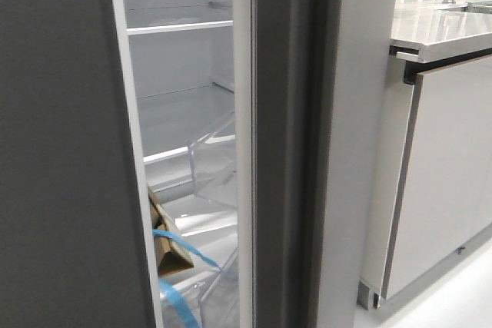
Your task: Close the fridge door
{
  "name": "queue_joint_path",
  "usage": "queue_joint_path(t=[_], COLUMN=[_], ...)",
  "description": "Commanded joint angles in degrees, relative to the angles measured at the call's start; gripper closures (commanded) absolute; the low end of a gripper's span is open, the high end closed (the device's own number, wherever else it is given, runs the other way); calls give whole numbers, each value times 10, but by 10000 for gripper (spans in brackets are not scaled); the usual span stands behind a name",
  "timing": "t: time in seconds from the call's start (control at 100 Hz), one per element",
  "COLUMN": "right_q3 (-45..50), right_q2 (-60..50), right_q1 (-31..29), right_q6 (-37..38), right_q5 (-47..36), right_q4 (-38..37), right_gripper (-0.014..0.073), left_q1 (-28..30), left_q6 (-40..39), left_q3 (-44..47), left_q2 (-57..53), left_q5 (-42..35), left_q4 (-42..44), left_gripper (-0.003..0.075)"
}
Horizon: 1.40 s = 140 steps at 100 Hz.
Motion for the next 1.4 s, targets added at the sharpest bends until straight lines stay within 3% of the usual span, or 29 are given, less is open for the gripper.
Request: queue_joint_path(t=[0.0, 1.39], right_q3=[5, 5], right_q2=[-7, -7], right_q1=[-3, -3], right_q6=[-5, -5], right_q5=[-44, -44], right_q4=[-6, -6], right_gripper=[670, 670], left_q1=[-3, -3], left_q6=[-2, -2], left_q3=[16, 16], left_q2=[11, 11], left_q5=[-44, -44], left_q4=[-1, -1], left_gripper=[741, 741])
